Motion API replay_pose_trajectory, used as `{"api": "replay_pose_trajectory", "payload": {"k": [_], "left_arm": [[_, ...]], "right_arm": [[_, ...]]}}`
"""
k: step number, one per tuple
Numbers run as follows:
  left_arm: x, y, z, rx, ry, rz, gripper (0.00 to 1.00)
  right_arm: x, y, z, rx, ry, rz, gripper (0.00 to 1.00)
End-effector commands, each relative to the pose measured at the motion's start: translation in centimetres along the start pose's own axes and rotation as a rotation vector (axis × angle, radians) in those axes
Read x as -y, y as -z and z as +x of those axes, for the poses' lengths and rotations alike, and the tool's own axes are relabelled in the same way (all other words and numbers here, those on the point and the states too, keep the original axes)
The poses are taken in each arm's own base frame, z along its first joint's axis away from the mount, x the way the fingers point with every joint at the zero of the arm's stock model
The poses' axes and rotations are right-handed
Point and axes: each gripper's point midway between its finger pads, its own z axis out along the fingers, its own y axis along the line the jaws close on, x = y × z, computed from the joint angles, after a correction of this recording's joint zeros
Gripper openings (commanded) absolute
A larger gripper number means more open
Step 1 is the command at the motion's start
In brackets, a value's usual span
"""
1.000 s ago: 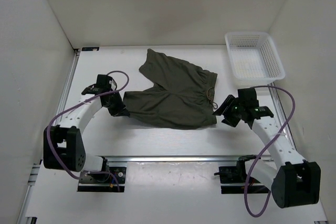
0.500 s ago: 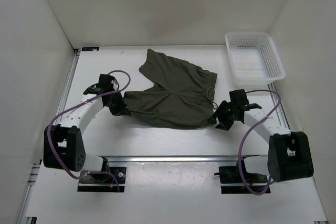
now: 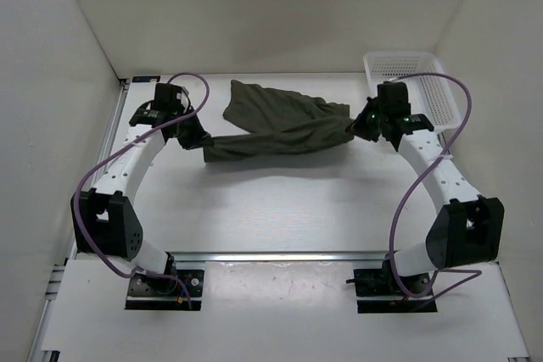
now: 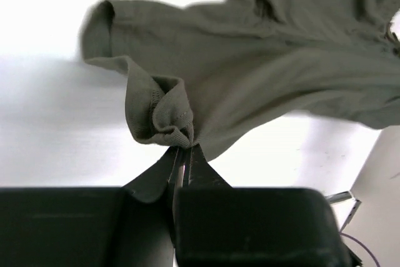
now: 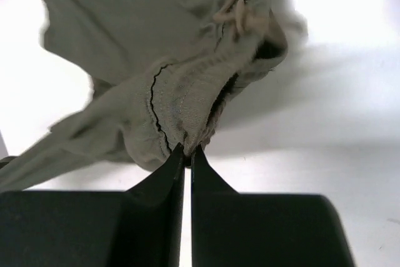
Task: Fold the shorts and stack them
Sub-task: Flatten the shorts out
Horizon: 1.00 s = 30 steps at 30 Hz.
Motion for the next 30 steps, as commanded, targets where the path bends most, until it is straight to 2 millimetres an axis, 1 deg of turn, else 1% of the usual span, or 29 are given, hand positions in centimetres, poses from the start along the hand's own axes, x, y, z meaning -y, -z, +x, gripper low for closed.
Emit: {"api": "replay_pose_trajectory", "payload": {"k": [1, 2, 3, 4, 5, 7, 8, 9, 10, 11, 12, 13, 14, 15, 16, 17, 18, 19, 20, 21, 22, 23, 24, 25, 26, 27, 28, 29, 30], "left_arm": [[0.6, 1.0, 0.2, -0.017, -0.017, 0.016, 0.10], [0.3, 1.4, 0.5, -0.016, -0.016, 0.006, 0.10], [0.0, 1.2, 1.2, -0.023, -0.020, -0.006, 0.10], [-1.3, 0.7, 2.8, -0.065, -0.008, -0.033, 0.10], [-1.8, 1.1, 3.4, -0.062, -0.008, -0.042, 0.10], [-3.2, 1.0, 5.2, -0.083, 0.012, -0.071, 0.10], [-4.4, 0.7, 7.2, -0.114, 0.011, -0.096, 0.10], [-5.2, 0.6, 8.0, -0.125, 0.015, -0.115, 0.10], [-5.8, 0.3, 8.8, -0.146, 0.020, -0.129, 0.28], [-6.3, 0.1, 9.4, -0.161, 0.024, -0.139, 0.50], [-6.7, 0.2, 9.9, -0.179, 0.018, -0.150, 0.72], [-6.9, -0.1, 9.7, -0.178, 0.006, -0.164, 0.82], [-6.9, 0.0, 9.4, -0.179, 0.006, -0.177, 0.97], [-6.1, 0.4, 8.0, -0.153, -0.010, -0.169, 0.99], [-5.4, 0.6, 6.8, -0.124, -0.016, -0.164, 0.99], [-4.9, 0.9, 5.9, -0.105, -0.020, -0.163, 0.99], [-3.1, 1.7, 3.5, -0.048, -0.034, -0.126, 0.99], [-2.7, 1.4, 2.7, -0.052, -0.045, -0.127, 0.96], [-2.0, 1.3, 1.7, -0.038, -0.049, -0.119, 0.92], [-1.1, 1.1, 0.9, -0.030, -0.059, -0.108, 0.87], [-0.1, 0.4, -0.9, -0.017, -0.074, -0.099, 0.70], [0.6, -0.2, -1.6, -0.019, -0.099, -0.093, 0.62], [2.3, -0.2, -3.2, 0.007, -0.125, -0.069, 0.56], [2.0, -2.5, -3.7, -0.029, -0.130, -0.091, 0.48], [2.0, -3.2, -3.9, -0.050, -0.125, -0.104, 0.48], [2.6, -4.0, -4.2, -0.061, -0.146, -0.103, 0.48], [4.2, -4.1, -5.7, -0.029, -0.164, -0.085, 0.53], [3.4, -6.4, -5.9, -0.063, -0.169, -0.118, 0.57], [3.7, -7.2, -5.9, -0.079, -0.177, -0.131, 0.64]], "right_arm": [[1.7, 2.5, 0.4, -0.032, 0.050, 0.083, 0.00], [1.8, 3.1, 1.0, -0.049, 0.058, 0.078, 0.00], [2.4, 3.2, 1.8, -0.070, 0.056, 0.093, 0.00], [3.3, 3.5, 3.3, -0.116, 0.050, 0.113, 0.00], [4.5, 3.8, 5.4, -0.160, 0.044, 0.127, 0.00], [6.4, 4.3, 8.0, -0.209, 0.008, 0.168, 0.00], [8.3, 4.9, 10.7, -0.256, -0.009, 0.204, 0.00], [9.2, 5.2, 12.0, -0.277, -0.026, 0.223, 0.00], [10.1, 5.4, 13.1, -0.300, -0.029, 0.241, 0.07], [10.8, 5.9, 14.1, -0.313, -0.031, 0.251, 0.21], [11.6, 5.9, 14.8, -0.325, -0.020, 0.268, 0.35], [12.0, 6.2, 14.7, -0.313, -0.015, 0.291, 0.47], [12.0, 6.2, 14.2, -0.292, -0.010, 0.298, 0.65], [11.9, 6.4, 13.6, -0.276, 0.005, 0.306, 0.71], [10.8, 6.8, 11.5, -0.220, 0.023, 0.283, 0.73], [10.4, 7.0, 10.6, -0.197, 0.026, 0.288, 0.74], [10.1, 7.0, 9.3, -0.160, 0.033, 0.300, 0.74], [9.1, 7.0, 7.4, -0.127, 0.045, 0.295, 0.74], [8.5, 6.7, 6.3, -0.103, 0.047, 0.291, 0.74], [7.8, 6.3, 5.4, -0.084, 0.048, 0.278, 0.70], [7.0, 5.4, 4.2, -0.078, 0.048, 0.273, 0.67], [6.7, 4.8, 3.5, -0.072, 0.057, 0.268, 0.64], [6.6, 3.3, 3.1, -0.082, 0.057, 0.275, 0.53], [5.9, 2.7, 2.1, -0.068, 0.058, 0.265, 0.48], [5.7, 2.1, 1.8, -0.075, 0.057, 0.270, 0.44], [5.4, 1.4, 1.3, -0.069, 0.058, 0.266, 0.35], [5.6, 0.1, 1.3, -0.092, 0.057, 0.282, 0.32], [4.7, -0.2, 0.5, -0.083, 0.047, 0.264, 0.31], [4.9, -1.2, 0.5, -0.100, 0.046, 0.276, 0.31]]}}
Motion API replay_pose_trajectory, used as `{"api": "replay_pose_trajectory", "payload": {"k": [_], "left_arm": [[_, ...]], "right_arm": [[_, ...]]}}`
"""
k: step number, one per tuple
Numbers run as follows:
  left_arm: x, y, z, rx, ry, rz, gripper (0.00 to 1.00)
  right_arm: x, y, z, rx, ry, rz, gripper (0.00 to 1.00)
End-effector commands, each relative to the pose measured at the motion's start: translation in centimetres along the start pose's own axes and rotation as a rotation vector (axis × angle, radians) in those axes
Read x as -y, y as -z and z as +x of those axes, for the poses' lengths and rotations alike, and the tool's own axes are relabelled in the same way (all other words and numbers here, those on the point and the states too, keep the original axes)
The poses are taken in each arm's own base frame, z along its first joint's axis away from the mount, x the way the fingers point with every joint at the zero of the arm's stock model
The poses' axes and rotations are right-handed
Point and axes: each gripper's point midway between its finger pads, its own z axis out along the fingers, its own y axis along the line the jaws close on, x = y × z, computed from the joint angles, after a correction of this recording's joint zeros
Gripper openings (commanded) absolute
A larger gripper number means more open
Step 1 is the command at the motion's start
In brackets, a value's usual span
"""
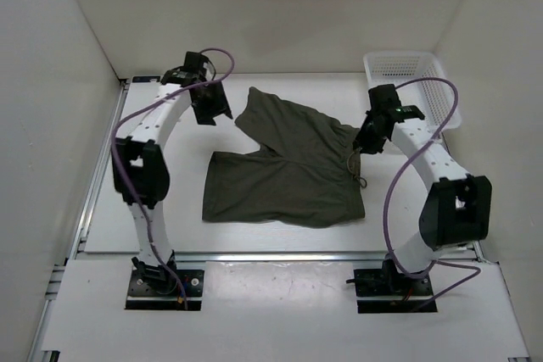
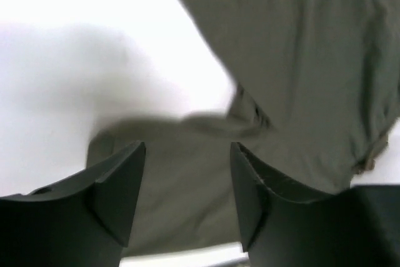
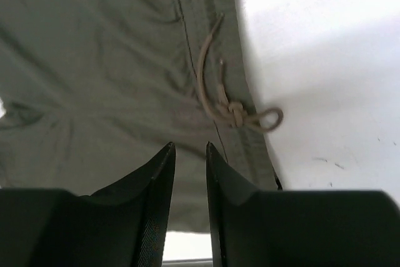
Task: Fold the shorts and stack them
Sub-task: Flatten the shorts out
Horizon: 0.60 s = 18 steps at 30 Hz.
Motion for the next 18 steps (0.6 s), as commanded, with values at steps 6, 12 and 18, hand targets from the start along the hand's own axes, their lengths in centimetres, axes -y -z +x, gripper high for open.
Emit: {"api": "replay_pose_trajectory", "payload": {"k": [6, 12, 18], "left_arm": [[2.6, -7.6, -3.4, -0.016, -0.081, -0.102, 0.85], [2.0, -14.1, -2.9, -0.062, -0.044, -0.136, 0.86], [1.8, -16.8, -2.2, -0.076, -0.032, -0.118, 0.72]], "right_arm": [[-3.0, -2.8, -4.0, 0.024, 0.006, -0.019, 0.35], [-3.8, -4.0, -4.9, -0.003, 0.027, -0.011, 0.41], [-4.8, -4.9, -5.6, -0.018, 0.046, -0.027, 0.43]]}}
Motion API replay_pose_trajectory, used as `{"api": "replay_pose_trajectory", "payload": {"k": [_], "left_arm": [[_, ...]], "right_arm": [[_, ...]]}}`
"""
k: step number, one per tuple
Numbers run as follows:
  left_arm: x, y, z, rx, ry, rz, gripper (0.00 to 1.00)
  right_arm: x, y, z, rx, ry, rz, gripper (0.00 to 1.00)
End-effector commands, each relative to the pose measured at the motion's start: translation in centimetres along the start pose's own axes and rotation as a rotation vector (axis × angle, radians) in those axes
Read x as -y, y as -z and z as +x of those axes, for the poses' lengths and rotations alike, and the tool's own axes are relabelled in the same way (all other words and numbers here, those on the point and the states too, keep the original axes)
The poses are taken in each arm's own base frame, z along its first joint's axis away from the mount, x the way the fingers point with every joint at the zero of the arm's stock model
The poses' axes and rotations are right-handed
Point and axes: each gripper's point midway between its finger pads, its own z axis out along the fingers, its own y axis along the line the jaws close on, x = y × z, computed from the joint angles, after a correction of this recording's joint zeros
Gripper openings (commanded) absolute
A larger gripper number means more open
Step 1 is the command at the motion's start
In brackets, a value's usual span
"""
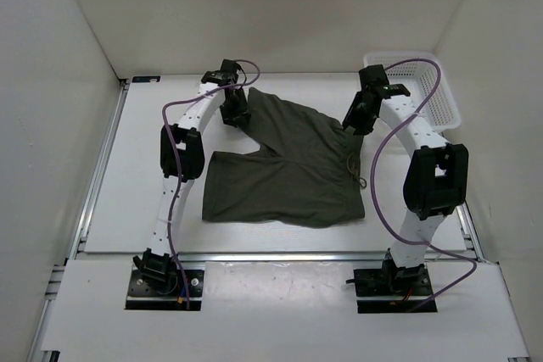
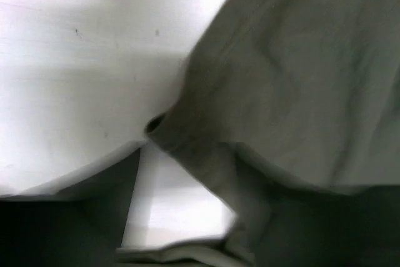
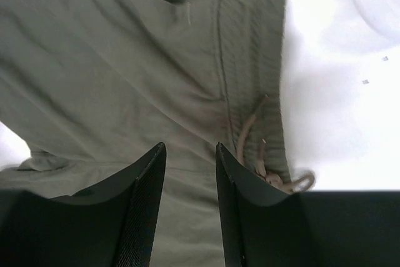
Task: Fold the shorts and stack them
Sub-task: Flatten the shorts out
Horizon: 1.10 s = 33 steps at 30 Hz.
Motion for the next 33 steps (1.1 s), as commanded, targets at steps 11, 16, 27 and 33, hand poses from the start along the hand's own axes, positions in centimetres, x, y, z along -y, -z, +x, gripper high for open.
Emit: {"api": "replay_pose_trajectory", "payload": {"k": [11, 16, 27, 33], "left_arm": [[-2.5, 13.3, -3.9, 0.206, 0.018, 0.025, 0.10], [-3.8, 14.8, -2.3, 0.167, 0.018, 0.034, 0.10], [-10.4, 12.9, -1.2, 0.092, 0.134, -0.103, 0.20], [-9.7, 12.3, -2.8, 0.098, 0.119, -0.056, 0.48]], "right_arm": [[-0.4, 1.1, -0.4, 0.010, 0.057, -0.026, 0.43], [-1.5, 1.0, -0.3, -0.007, 0.090, -0.086, 0.44], [-5.0, -1.0, -0.6, -0.062, 0.225, -0.136, 0.53], [-6.2, -2.8, -2.2, -0.042, 0.252, -0.094, 0.55]]}}
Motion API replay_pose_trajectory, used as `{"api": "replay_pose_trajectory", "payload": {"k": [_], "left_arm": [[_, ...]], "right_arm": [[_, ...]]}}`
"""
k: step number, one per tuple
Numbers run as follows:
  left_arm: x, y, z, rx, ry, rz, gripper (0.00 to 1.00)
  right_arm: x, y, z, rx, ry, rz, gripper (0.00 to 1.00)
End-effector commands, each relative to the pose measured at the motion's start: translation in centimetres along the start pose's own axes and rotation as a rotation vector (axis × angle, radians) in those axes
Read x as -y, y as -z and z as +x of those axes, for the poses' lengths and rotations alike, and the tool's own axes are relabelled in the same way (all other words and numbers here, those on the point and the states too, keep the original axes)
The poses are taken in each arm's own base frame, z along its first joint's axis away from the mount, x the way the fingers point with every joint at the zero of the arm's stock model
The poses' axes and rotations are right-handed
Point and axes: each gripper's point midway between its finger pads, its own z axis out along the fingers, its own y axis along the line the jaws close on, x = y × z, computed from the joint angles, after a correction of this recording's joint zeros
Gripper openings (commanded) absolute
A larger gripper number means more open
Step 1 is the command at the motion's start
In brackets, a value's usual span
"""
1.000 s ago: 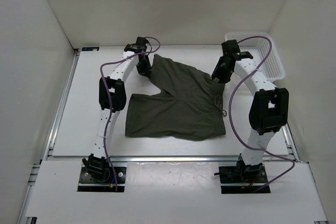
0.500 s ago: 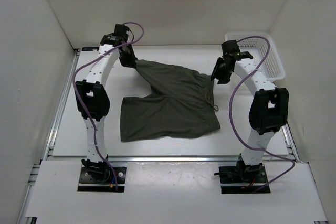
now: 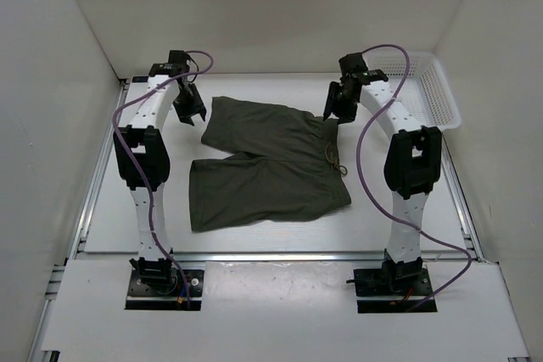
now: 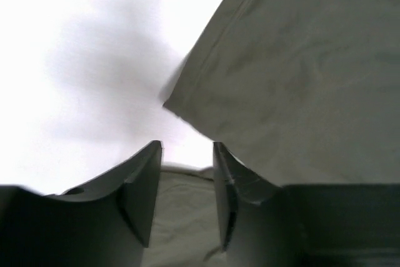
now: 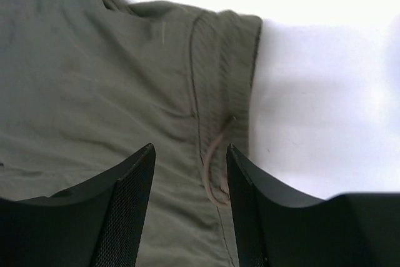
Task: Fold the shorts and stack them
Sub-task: Flatten the shorts out, then fold the shorts
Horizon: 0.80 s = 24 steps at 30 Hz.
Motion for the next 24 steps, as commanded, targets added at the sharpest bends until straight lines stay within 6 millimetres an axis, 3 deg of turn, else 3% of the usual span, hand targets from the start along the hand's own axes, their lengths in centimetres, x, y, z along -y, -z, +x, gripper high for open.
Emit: {"api": "replay_pose_trajectory", "payload": {"k": [1, 4, 5, 6, 9, 10, 11, 13, 15, 16, 19, 24], "left_arm": [[2.3, 1.4, -2.2, 0.064, -0.023, 0.088, 0.51], [3.2, 0.2, -3.9, 0.080, -0.017, 0.125, 0.61], [4.0, 0.7, -5.2, 0.113, -0.020, 0.154, 0.61], [4.2, -1.5, -5.1, 0.087, -0.029, 0.155, 0.62], [5.6, -3.2, -6.5, 0.096, -0.024, 0.200, 0.67], [6.0, -3.6, -6.8, 0.099, -0.012, 0.213, 0.72], [6.4, -3.9, -7.5, 0.127, -0.014, 0.227, 0.75], [6.8, -5.0, -8.2, 0.151, -0.006, 0.240, 0.82], [7.8, -5.0, -9.3, 0.188, -0.014, 0.288, 0.85], [7.9, -6.3, -9.2, 0.174, -0.014, 0.292, 0.85], [9.1, -7.3, -9.8, 0.200, -0.027, 0.320, 0.88], [10.3, -8.7, -10.1, 0.201, -0.006, 0.383, 0.88]], "right_arm": [[-0.2, 0.0, -1.2, 0.013, 0.037, 0.027, 0.55], [-0.3, -0.9, -2.2, 0.028, 0.017, 0.046, 0.55], [0.0, -1.8, -2.4, 0.025, 0.003, 0.063, 0.55], [-0.5, -1.6, -3.2, 0.040, -0.010, 0.055, 0.55], [0.6, -3.5, -3.7, 0.037, -0.034, 0.128, 0.56], [0.2, -3.3, -4.9, 0.067, -0.044, 0.125, 0.57], [0.9, -4.7, -4.7, 0.048, -0.052, 0.140, 0.57], [0.5, -5.0, -5.5, 0.059, -0.062, 0.135, 0.57], [0.9, -6.4, -5.3, 0.045, -0.061, 0.152, 0.58], [0.9, -6.6, -5.4, 0.046, -0.052, 0.151, 0.59], [1.6, -7.7, -4.6, 0.020, -0.029, 0.175, 0.66], [2.6, -8.8, -3.9, -0.003, 0.006, 0.210, 0.67]]}}
